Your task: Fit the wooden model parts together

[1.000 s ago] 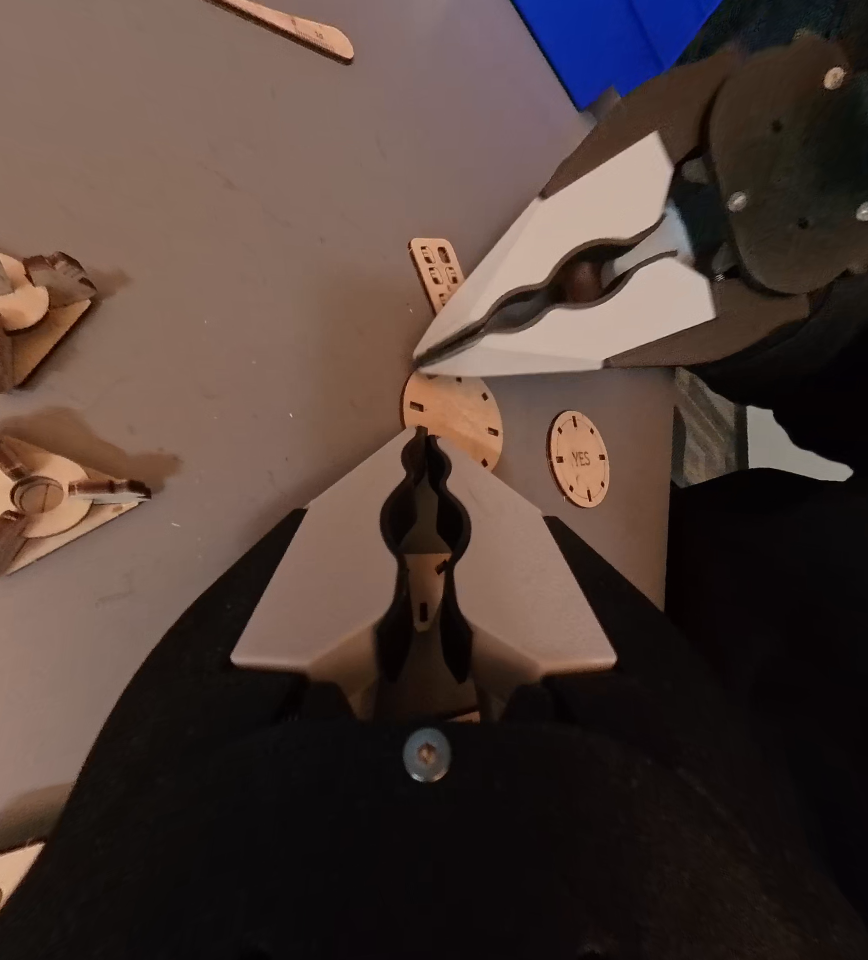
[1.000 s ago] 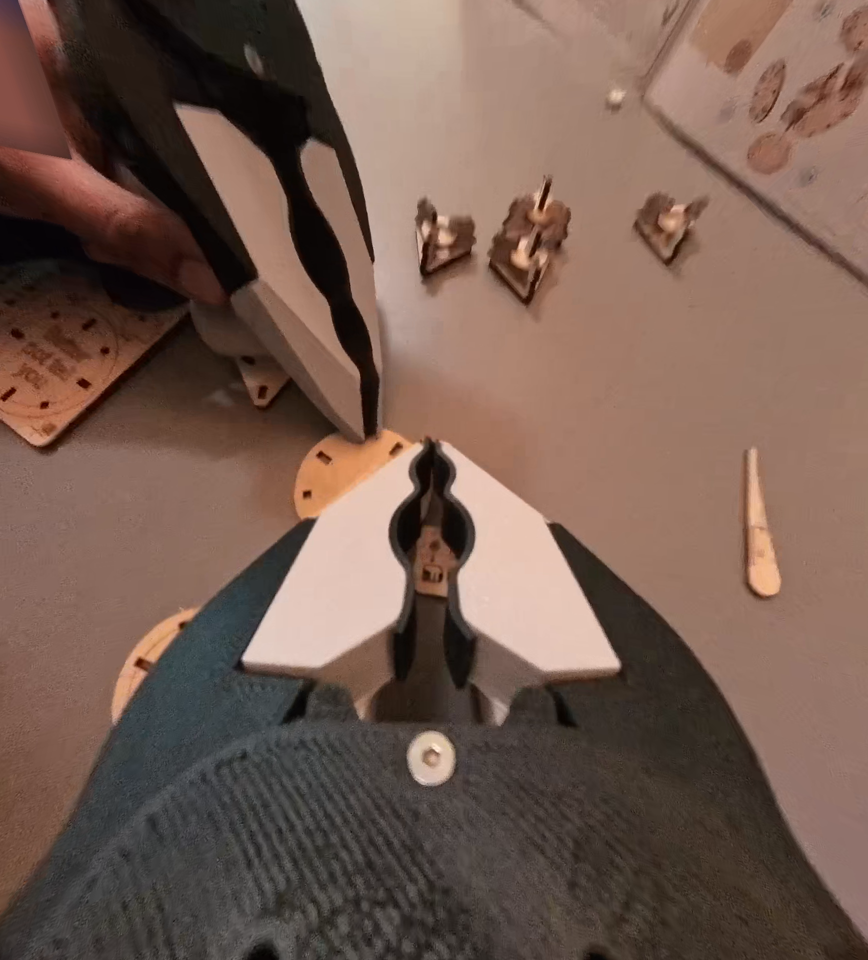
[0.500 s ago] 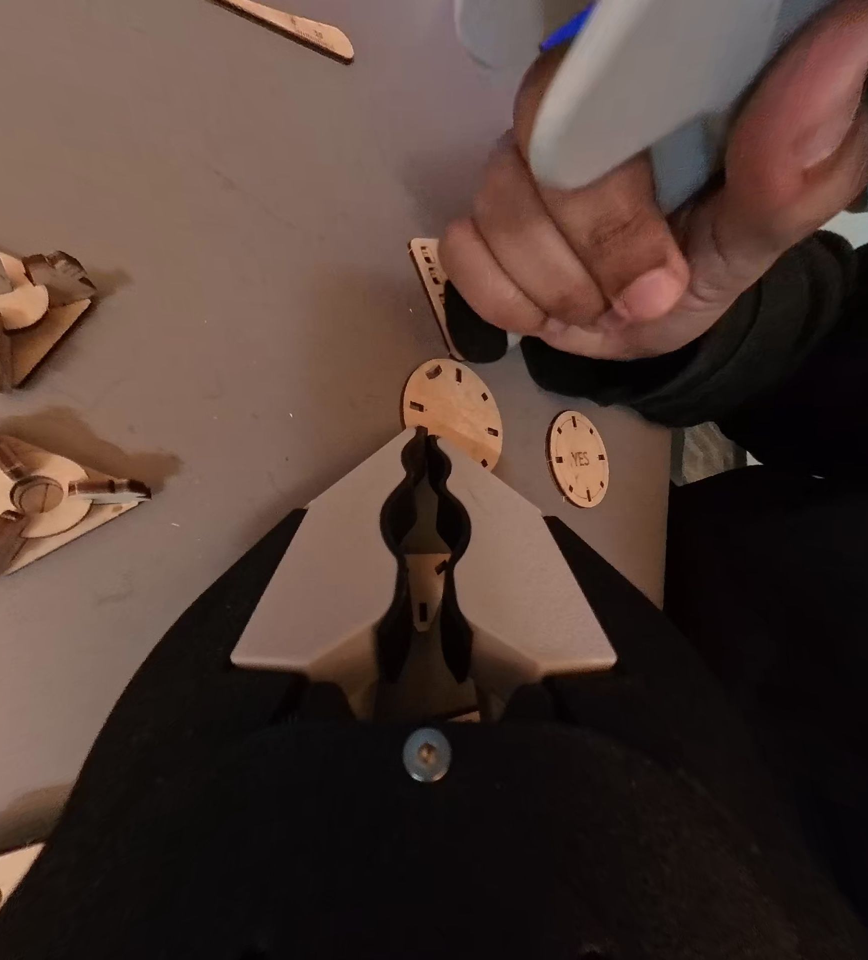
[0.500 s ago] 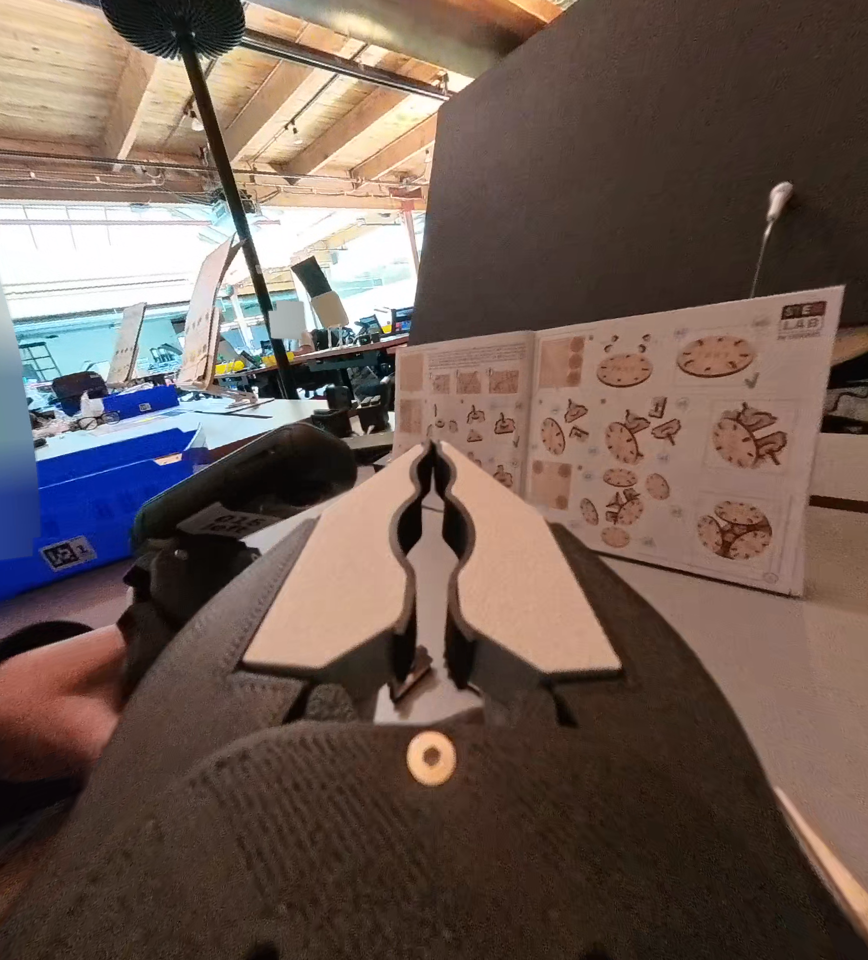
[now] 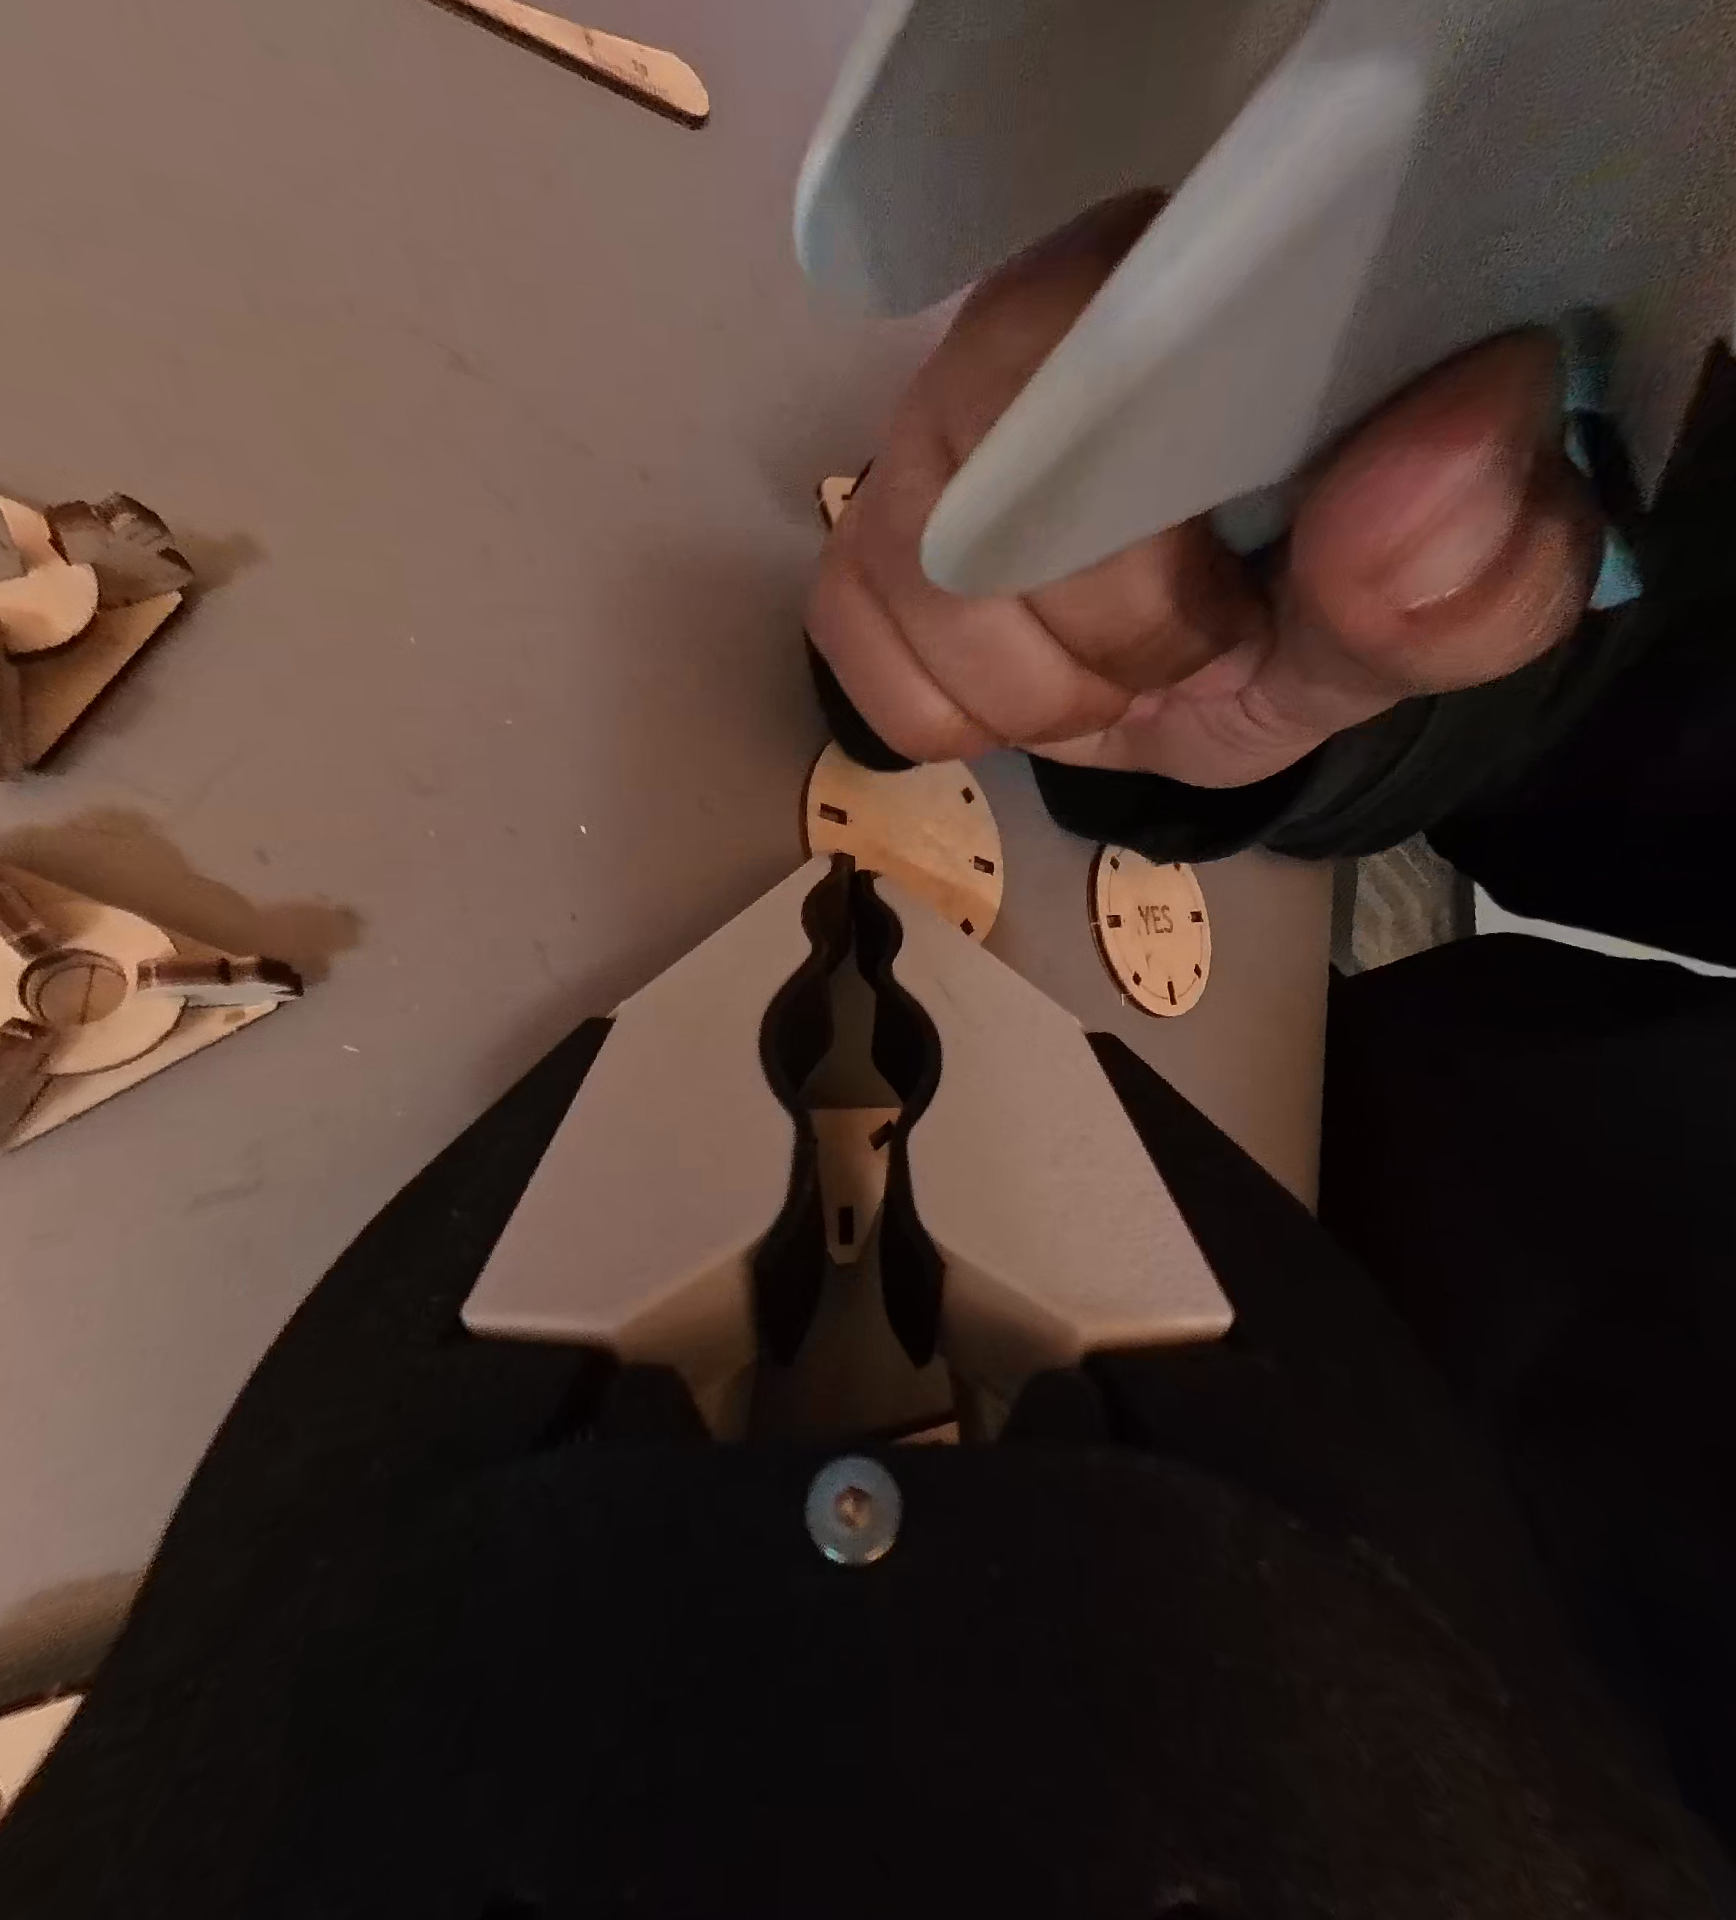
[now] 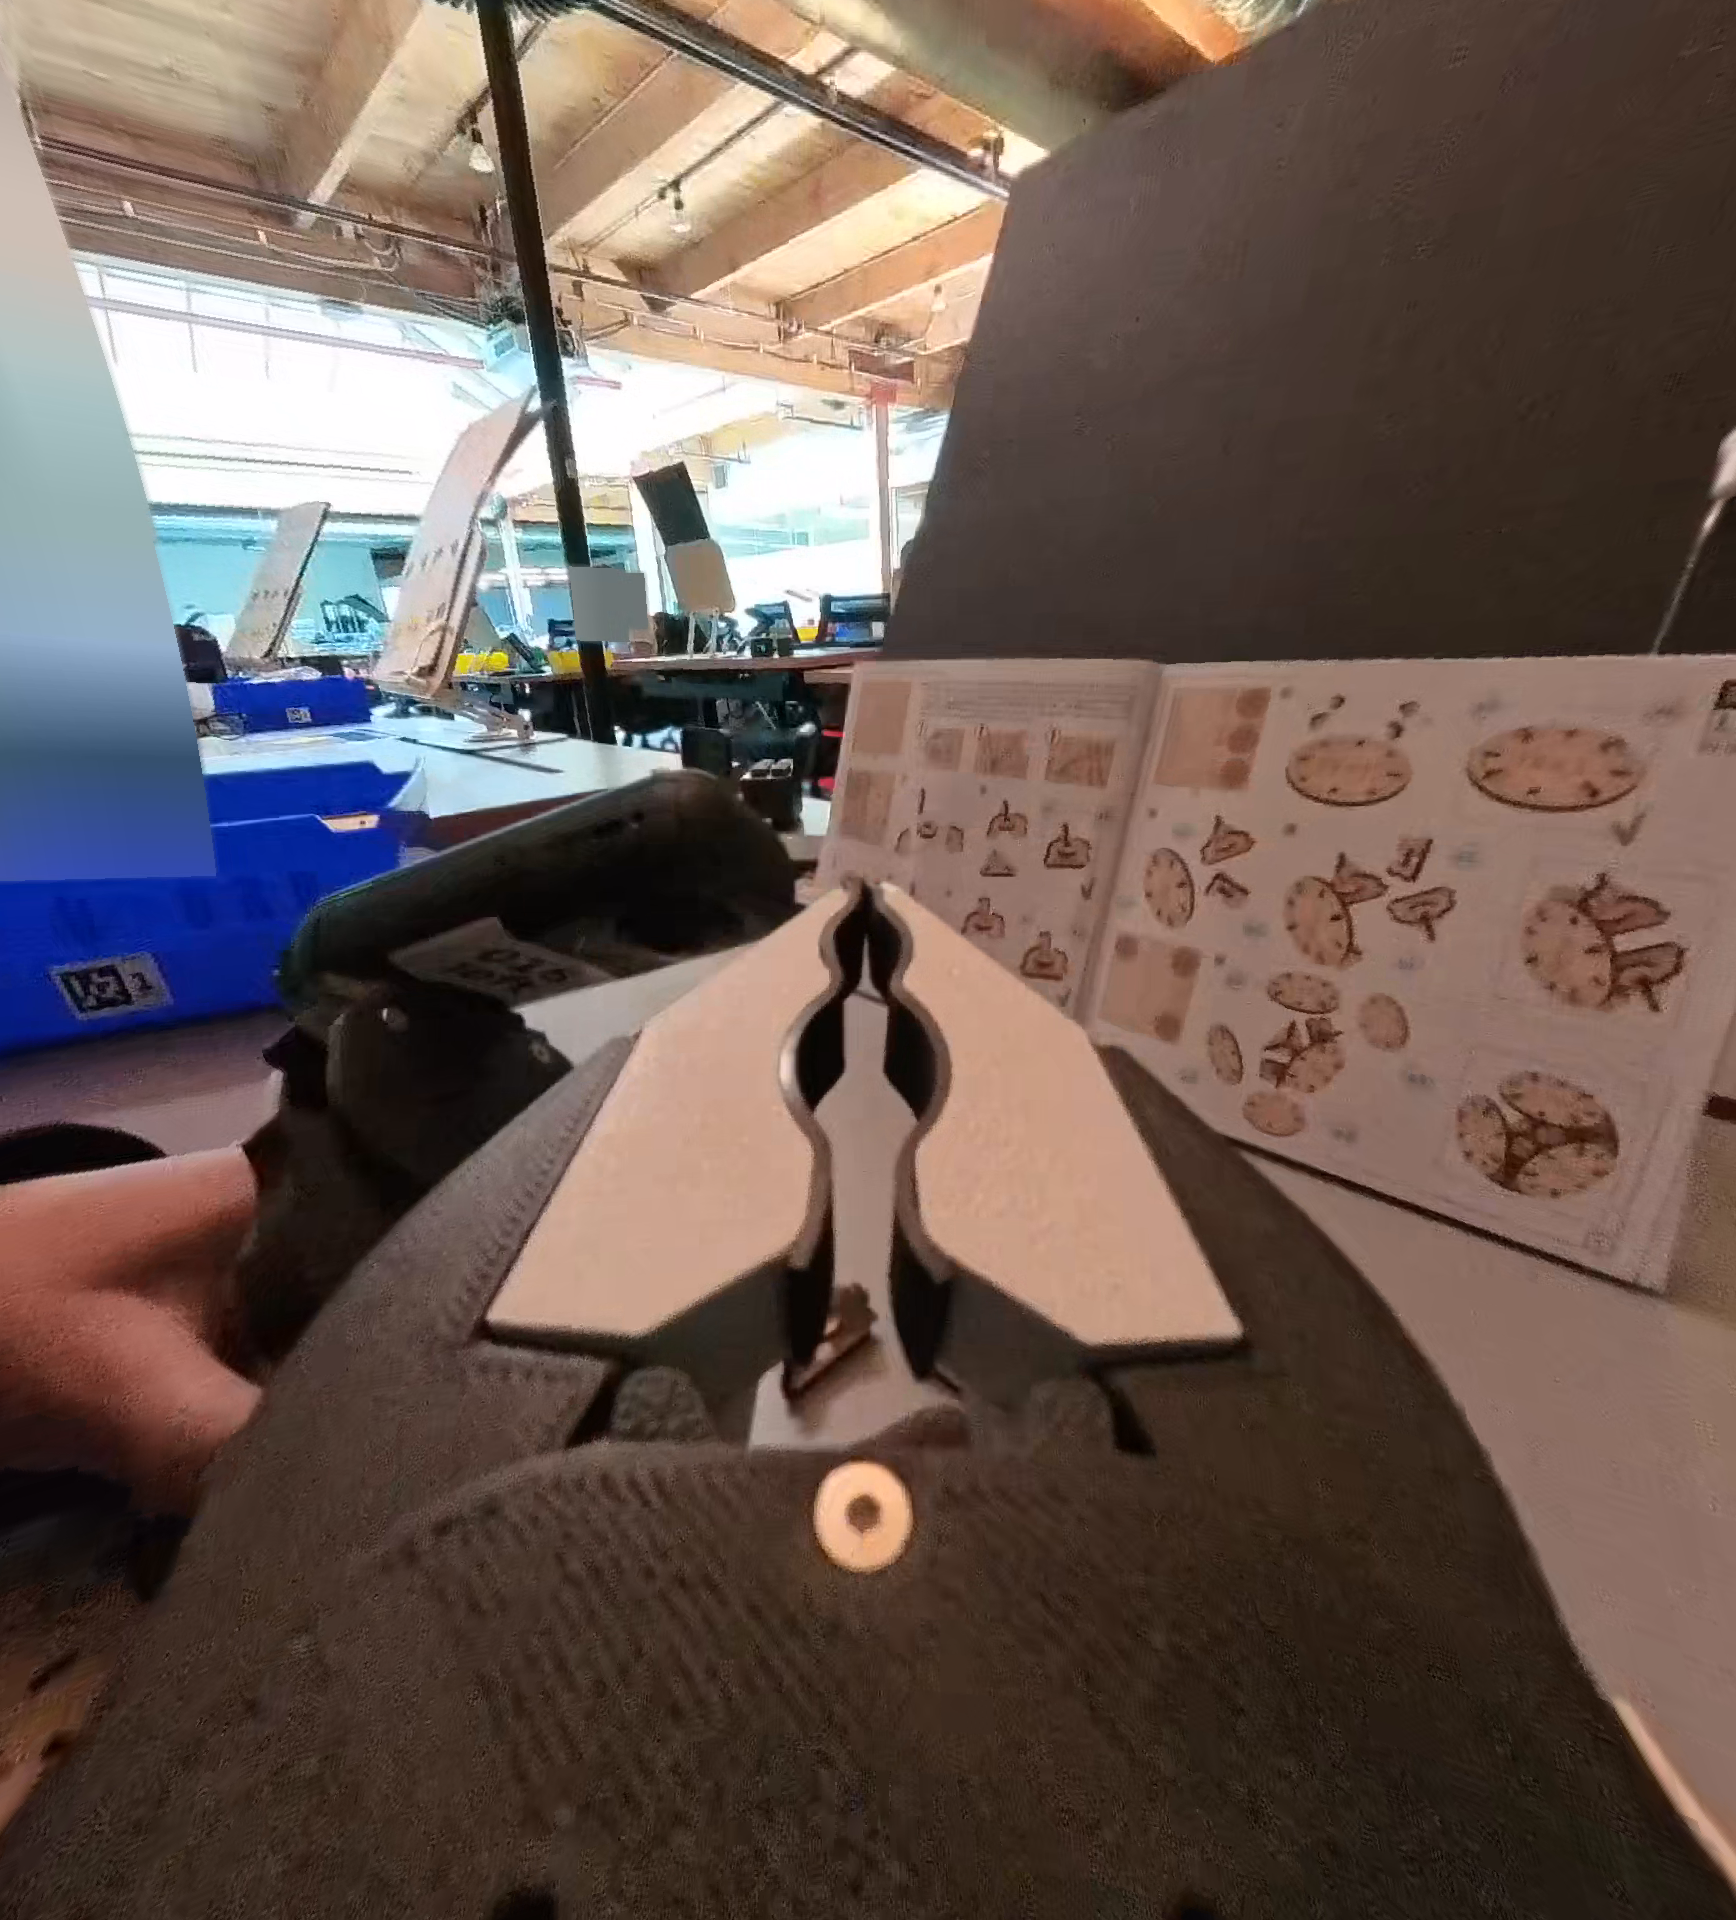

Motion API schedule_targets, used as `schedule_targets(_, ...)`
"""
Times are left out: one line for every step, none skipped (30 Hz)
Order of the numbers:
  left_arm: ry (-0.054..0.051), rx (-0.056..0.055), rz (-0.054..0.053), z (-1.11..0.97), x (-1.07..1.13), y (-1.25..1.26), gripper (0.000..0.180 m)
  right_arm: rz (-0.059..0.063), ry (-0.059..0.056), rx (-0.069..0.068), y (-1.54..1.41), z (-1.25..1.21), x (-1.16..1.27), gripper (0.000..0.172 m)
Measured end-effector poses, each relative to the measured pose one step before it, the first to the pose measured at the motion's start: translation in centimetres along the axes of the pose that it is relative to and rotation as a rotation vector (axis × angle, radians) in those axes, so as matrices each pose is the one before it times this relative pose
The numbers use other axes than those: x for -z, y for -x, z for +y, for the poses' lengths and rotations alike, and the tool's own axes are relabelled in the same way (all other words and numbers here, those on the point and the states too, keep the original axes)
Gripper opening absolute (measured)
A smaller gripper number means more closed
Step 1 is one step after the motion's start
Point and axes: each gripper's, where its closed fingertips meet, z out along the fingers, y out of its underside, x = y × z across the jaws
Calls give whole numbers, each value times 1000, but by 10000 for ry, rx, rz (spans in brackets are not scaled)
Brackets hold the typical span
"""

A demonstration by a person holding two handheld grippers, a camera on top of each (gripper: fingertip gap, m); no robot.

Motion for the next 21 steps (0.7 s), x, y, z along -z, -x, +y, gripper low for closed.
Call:
schedule_targets(7, 7, 7, 8, -1, -3, 0, 86, -189, 38, -112, -680, 74, 0)
schedule_targets(-2, 23, 25, 10, 7, -8, 0, 46, -341, 19, 13, -1084, 173, 0)
schedule_targets(2, 19, 17, -5, -1, 0, 0, -3, -281, 59, 170, -982, 133, 0)
schedule_targets(3, 10, 10, 4, 0, 9, 0, -51, -168, 69, 295, -628, 62, 0)
schedule_targets(-3, 18, 18, -4, -5, -8, 0, -83, -28, 35, 379, -145, 14, 0)
schedule_targets(2, 0, -1, -4, 2, 8, 0, -103, 63, -9, 420, 242, 6, 0)
schedule_targets(0, -15, -14, 7, 2, -6, 0, -67, 172, 39, 344, 559, -25, 0)
schedule_targets(0, -7, -7, -2, -3, -2, 0, -28, 194, 81, 210, 680, -25, 0)
schedule_targets(1, -1, -1, 2, 1, 2, 0, 19, 155, 26, 39, 615, -39, 0)
schedule_targets(0, 6, 6, -2, -5, 0, 0, 63, 171, -34, -144, 641, -107, 0)
schedule_targets(1, -3, -4, 2, 1, 8, 0, 87, 308, -24, -301, 929, -255, 0)
schedule_targets(5, -21, -21, 5, 3, -4, 0, 7, 205, -101, -245, 472, -286, 0)
schedule_targets(-4, -28, -29, -6, 2, 0, 0, 54, -13, -104, -320, -75, -138, 0)
schedule_targets(0, -23, -23, 3, -6, 7, 0, 44, -43, -93, -218, -247, -46, 0)
schedule_targets(-1, 2, 3, -1, -1, -5, 0, 9, -190, -88, -96, -633, 78, 0)
schedule_targets(-1, 19, 19, -4, 6, 0, 0, 35, -196, 39, -58, -738, 108, 0)
schedule_targets(-1, 28, 29, -1, -5, 0, 0, 82, -141, 138, -95, -545, 113, 0)
schedule_targets(0, 26, 25, 3, 1, -6, 0, 23, -16, 54, -23, -90, 69, 0)
schedule_targets(1, 0, -1, 2, 1, 2, 0, -11, 217, -58, 5, 684, -53, 0)
schedule_targets(3, -27, -27, 0, -1, -7, 0, 1, 334, -65, -33, 1229, -128, 0)
schedule_targets(9, -32, -29, 14, -3, 6, 0, -20, 77, 81, -32, 523, -126, 0)
